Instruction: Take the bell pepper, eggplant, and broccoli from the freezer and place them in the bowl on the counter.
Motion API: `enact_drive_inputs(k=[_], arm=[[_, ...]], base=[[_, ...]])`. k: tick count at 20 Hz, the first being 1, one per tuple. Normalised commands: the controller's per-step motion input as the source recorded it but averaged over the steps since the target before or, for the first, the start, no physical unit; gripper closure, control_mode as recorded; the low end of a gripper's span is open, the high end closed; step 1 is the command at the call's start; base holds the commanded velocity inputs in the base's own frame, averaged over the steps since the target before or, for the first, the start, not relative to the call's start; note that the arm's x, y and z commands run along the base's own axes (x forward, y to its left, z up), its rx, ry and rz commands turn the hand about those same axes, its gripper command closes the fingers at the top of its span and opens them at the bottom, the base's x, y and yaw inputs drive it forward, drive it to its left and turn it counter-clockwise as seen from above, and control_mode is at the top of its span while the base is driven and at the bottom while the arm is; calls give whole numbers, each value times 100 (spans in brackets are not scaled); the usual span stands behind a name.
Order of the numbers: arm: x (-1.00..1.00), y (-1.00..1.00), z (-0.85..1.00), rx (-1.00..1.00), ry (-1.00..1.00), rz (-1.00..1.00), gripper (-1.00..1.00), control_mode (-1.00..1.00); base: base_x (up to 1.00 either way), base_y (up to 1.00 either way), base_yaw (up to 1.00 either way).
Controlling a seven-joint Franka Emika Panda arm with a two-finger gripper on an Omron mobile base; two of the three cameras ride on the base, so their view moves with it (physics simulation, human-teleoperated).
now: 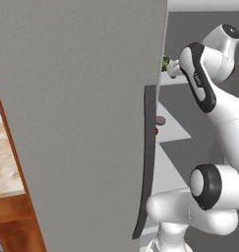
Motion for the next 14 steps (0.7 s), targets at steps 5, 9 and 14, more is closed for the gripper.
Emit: enact_drive_inputs(k=[5,9,14], arm=[[66,0,0,1,-5,0,-100,-100],[67,0,0,3,-4,0,-100,-100],[57,0,0,0,0,0,-100,-100]], base=[[0,0,0],[0,0,0],[0,0,0]])
